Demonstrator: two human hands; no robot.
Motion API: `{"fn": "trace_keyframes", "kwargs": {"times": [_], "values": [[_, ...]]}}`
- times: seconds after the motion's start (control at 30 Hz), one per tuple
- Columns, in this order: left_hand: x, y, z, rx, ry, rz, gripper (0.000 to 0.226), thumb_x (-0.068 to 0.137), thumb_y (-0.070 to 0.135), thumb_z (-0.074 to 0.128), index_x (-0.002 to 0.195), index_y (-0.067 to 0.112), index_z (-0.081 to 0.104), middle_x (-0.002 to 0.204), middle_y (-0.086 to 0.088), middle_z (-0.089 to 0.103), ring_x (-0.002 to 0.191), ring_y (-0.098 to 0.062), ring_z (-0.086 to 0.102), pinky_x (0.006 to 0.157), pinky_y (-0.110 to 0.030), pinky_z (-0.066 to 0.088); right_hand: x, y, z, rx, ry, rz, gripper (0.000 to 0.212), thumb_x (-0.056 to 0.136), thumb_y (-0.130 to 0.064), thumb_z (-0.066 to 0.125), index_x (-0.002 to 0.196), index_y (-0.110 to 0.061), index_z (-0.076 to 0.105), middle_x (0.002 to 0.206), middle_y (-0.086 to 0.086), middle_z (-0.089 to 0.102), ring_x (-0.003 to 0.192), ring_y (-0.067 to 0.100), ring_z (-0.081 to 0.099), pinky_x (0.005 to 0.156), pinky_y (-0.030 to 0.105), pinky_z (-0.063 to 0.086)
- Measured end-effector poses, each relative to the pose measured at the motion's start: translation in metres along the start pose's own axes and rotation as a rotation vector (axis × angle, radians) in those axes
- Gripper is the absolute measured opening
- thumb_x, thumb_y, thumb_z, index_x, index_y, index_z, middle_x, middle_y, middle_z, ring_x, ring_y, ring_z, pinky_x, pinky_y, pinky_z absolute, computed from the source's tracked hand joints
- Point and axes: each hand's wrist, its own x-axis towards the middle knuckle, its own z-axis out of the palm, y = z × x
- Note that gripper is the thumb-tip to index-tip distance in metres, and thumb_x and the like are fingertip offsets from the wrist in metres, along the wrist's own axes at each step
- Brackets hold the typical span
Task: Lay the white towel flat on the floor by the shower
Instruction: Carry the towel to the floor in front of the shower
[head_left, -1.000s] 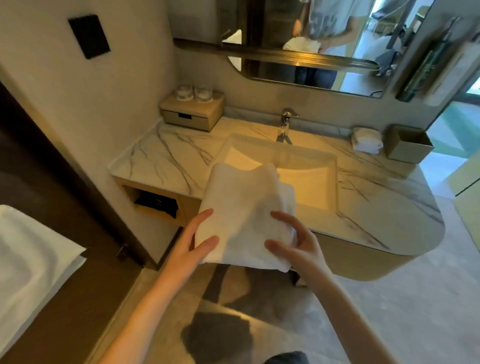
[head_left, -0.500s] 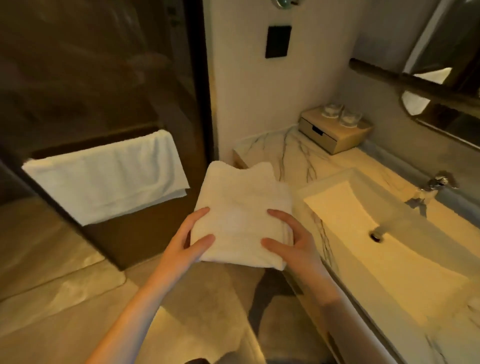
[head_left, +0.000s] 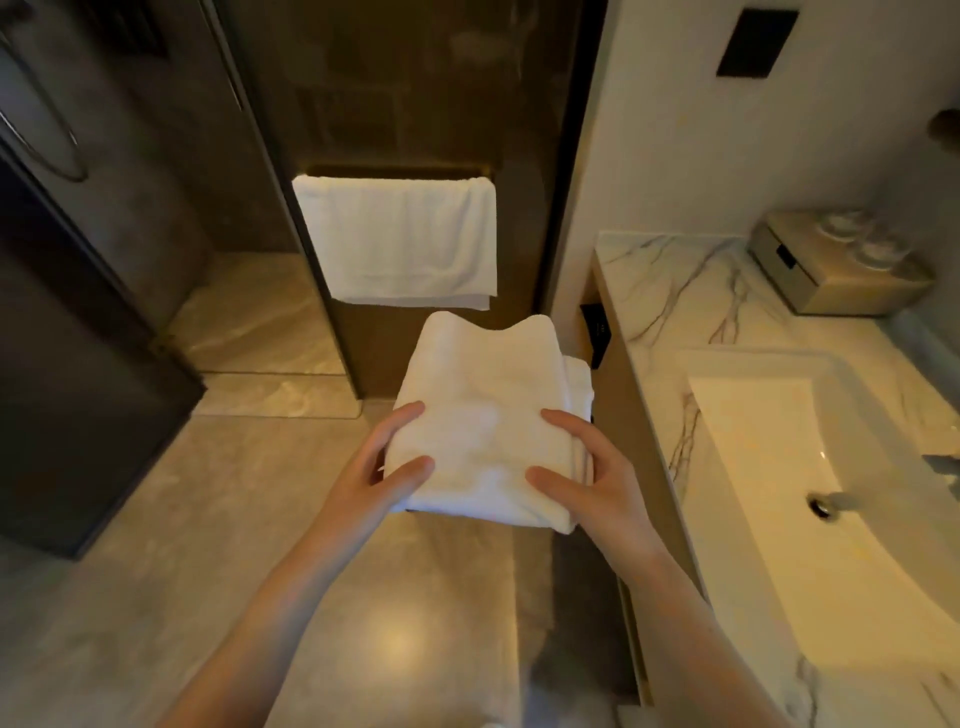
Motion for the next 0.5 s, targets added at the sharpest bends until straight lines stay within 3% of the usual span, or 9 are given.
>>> {"fn": "trace_keyframes", "kwargs": {"times": [0.13, 0.23, 0.37, 0.5], "values": [[-0.056, -0.008, -0.006, 0.017, 0.04, 0.026, 0.05, 0.08, 0.041, 0.068, 0.125, 0.053, 0.05, 0.122, 0.033, 0.053, 0.113, 0.005, 0.053, 0.081, -0.015, 0.05, -0.048, 0.004, 0.018, 0.022, -0.028, 0.001, 0.051, 0.078, -0.014, 0.08, 0.118, -0.042, 0.064, 0.11, -0.028, 0.063, 0.102, -0.003, 0.062, 0.072, 0.021, 0.058], [-0.103, -0.017, -0.015, 0.011, 0.05, 0.019, 0.053, 0.076, 0.045, 0.069, 0.126, 0.051, 0.051, 0.125, 0.029, 0.054, 0.114, 0.002, 0.054, 0.08, -0.017, 0.051, -0.088, 0.011, 0.034, 0.027, -0.04, 0.015, 0.051, 0.078, -0.014, 0.08, 0.118, -0.042, 0.064, 0.112, -0.025, 0.063, 0.104, 0.001, 0.062, 0.077, 0.027, 0.059], [-0.172, -0.03, -0.029, 0.002, 0.048, 0.002, 0.058, 0.072, 0.048, 0.068, 0.127, 0.05, 0.051, 0.133, 0.018, 0.053, 0.116, -0.002, 0.056, 0.086, -0.024, 0.053, -0.15, 0.023, 0.06, 0.014, -0.046, 0.0, 0.051, 0.077, -0.013, 0.081, 0.119, -0.039, 0.064, 0.112, -0.022, 0.065, 0.103, 0.004, 0.064, 0.075, 0.025, 0.059], [-0.249, -0.042, -0.044, 0.004, 0.069, 0.003, 0.055, 0.076, 0.042, 0.067, 0.128, 0.048, 0.051, 0.133, 0.019, 0.053, 0.115, 0.0, 0.055, 0.081, -0.019, 0.052, -0.216, 0.032, 0.089, 0.018, -0.069, 0.008, 0.051, 0.077, -0.01, 0.08, 0.118, -0.037, 0.065, 0.111, -0.02, 0.067, 0.101, 0.004, 0.065, 0.074, 0.025, 0.058]]}}
